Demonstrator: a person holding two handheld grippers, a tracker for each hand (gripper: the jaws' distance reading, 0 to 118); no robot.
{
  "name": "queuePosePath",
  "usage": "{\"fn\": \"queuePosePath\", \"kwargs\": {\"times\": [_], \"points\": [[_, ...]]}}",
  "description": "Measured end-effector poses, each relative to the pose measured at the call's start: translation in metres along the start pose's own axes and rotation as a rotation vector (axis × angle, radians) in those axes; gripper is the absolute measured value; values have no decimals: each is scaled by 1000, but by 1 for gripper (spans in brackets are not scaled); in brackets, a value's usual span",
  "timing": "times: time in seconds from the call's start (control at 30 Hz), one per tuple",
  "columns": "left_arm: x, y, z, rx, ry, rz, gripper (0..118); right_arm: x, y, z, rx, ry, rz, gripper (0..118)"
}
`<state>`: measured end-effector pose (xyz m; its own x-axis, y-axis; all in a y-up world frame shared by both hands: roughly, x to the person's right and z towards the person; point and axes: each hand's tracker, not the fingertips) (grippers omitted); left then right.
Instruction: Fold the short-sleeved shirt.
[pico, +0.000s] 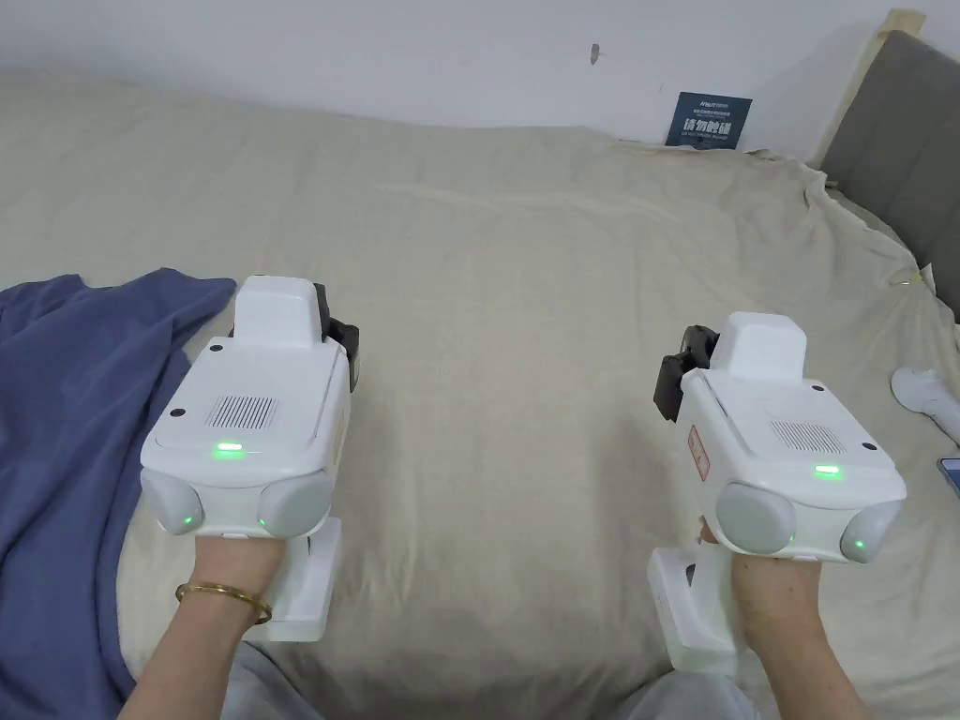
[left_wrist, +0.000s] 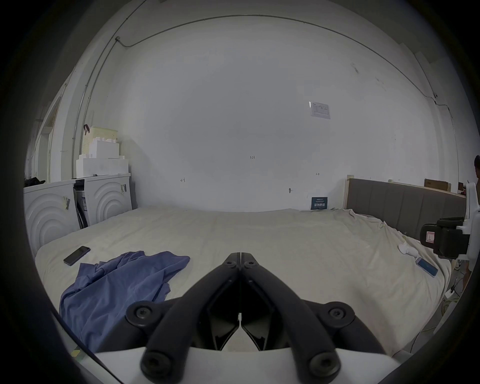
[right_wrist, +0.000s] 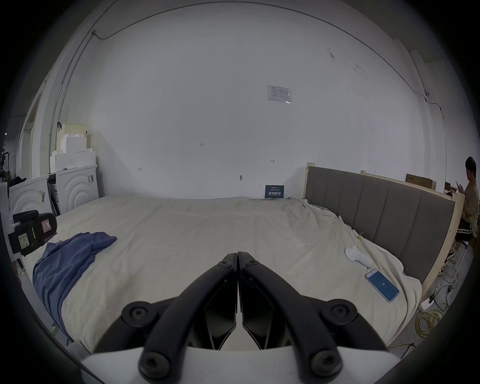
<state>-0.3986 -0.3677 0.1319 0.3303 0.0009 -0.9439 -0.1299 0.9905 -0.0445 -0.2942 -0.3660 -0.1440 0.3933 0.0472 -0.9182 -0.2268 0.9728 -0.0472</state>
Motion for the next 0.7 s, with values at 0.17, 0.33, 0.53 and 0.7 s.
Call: {"fn": "queuePosePath", "kwargs": {"times": [0.17,0.33,0.53,0.7], "points": [[1,-2,0,-5,-4,-11,0,0,-1,0,-4,-1,0,0],[0,-4,1,-10,-5,-16,0,0,1,5,-1,2,1,0],[0,-3,1,-9,-7,-17,0,-2,3,4,0,8,2,0],[0,-3,2,-7,-6,-17,0,-3,4,4,1,5,1,0]]}}
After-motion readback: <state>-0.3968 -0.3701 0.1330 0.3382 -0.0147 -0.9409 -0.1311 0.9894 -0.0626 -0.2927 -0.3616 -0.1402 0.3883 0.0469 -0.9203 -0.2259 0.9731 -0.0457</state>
